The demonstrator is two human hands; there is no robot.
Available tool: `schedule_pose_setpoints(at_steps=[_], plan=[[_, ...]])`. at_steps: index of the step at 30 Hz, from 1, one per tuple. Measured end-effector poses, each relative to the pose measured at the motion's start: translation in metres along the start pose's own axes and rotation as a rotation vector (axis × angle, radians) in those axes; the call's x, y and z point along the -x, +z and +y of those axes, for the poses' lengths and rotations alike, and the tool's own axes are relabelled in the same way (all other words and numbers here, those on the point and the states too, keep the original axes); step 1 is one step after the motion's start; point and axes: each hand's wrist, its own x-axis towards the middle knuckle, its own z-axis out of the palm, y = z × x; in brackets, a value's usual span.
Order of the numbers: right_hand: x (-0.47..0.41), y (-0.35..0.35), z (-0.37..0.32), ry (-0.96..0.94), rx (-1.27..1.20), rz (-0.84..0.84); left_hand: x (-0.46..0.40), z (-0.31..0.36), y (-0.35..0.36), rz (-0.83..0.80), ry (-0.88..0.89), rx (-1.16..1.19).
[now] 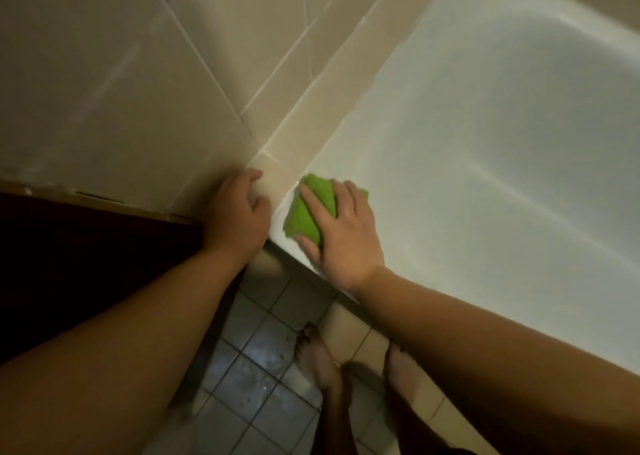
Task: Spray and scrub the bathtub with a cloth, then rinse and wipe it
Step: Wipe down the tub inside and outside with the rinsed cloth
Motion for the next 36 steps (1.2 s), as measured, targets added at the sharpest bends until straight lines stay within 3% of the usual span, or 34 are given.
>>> schedule_pose_setpoints(at_steps=[3, 5, 11, 16, 21, 23, 28, 32, 34, 36], plan=[[0.007, -0.002, 0.011, -0.243, 0.031, -0.103, -0.010, 0.003, 0.010, 0.014, 0.070, 0.003], [-0.028, -0.010, 0.035, -0.302, 0.056, -0.127, -0.015, 0.007, 0.021, -0.018, 0.103, 0.010], [-0.161, -0.059, 0.119, 0.061, 0.013, 0.086, -0.032, 0.023, 0.049, -0.074, 0.268, -0.141], [-0.162, -0.055, 0.113, 0.204, 0.012, 0.142, -0.052, 0.044, 0.060, -0.072, 0.249, -0.131], [-0.133, -0.052, 0.140, -0.229, 0.057, 0.044, -0.081, 0.057, 0.078, -0.036, 0.351, -0.267], [-0.156, -0.066, 0.168, -0.291, 0.092, -0.016, -0.092, 0.065, 0.089, -0.003, 0.400, -0.357], [-0.233, -0.115, 0.244, 0.038, 0.063, 0.095, -0.120, 0.103, 0.116, -0.009, 0.390, -0.486], [-0.265, -0.126, 0.252, 0.343, -0.031, 0.169, -0.146, 0.132, 0.129, -0.018, 0.401, -0.541], [-0.259, -0.114, 0.237, 0.338, -0.017, 0.200, -0.156, 0.142, 0.133, -0.016, 0.400, -0.553], [-0.246, -0.104, 0.231, 0.167, 0.008, 0.187, -0.164, 0.148, 0.136, -0.010, 0.415, -0.570]])
